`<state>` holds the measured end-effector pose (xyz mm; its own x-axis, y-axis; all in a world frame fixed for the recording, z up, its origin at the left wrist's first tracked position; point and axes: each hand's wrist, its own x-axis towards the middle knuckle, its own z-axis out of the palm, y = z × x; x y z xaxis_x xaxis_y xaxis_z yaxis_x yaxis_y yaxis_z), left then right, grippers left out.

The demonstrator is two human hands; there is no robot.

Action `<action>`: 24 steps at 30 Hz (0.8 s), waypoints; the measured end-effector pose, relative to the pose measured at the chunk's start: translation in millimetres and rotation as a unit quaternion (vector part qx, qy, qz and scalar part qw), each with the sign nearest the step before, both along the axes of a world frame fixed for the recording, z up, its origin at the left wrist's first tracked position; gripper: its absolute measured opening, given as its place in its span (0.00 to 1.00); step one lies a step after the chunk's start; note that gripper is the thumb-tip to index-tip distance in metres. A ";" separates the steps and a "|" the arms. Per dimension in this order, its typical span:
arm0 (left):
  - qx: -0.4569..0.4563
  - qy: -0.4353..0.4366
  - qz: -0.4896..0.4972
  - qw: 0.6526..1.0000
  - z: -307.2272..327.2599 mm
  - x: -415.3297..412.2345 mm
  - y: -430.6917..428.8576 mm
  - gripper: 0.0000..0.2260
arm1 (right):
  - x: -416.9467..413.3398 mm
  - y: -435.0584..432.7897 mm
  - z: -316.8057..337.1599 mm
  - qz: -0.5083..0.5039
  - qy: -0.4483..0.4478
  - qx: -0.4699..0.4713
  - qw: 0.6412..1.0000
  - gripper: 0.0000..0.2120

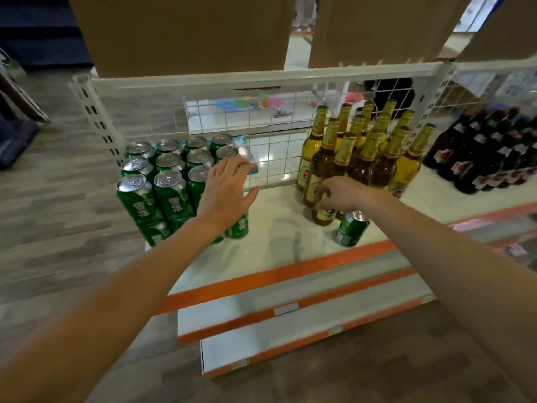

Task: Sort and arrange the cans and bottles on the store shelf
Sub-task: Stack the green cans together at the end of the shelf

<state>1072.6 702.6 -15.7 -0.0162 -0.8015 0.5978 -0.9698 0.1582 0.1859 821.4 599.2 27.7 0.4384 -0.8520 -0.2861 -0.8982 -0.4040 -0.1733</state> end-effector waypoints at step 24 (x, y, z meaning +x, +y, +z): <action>0.333 0.148 -0.085 0.927 -82.2 -182.8 -63.5 0.31 | -95.9 -36.2 -55.6 -0.013 0.007 0.027 1.000 0.25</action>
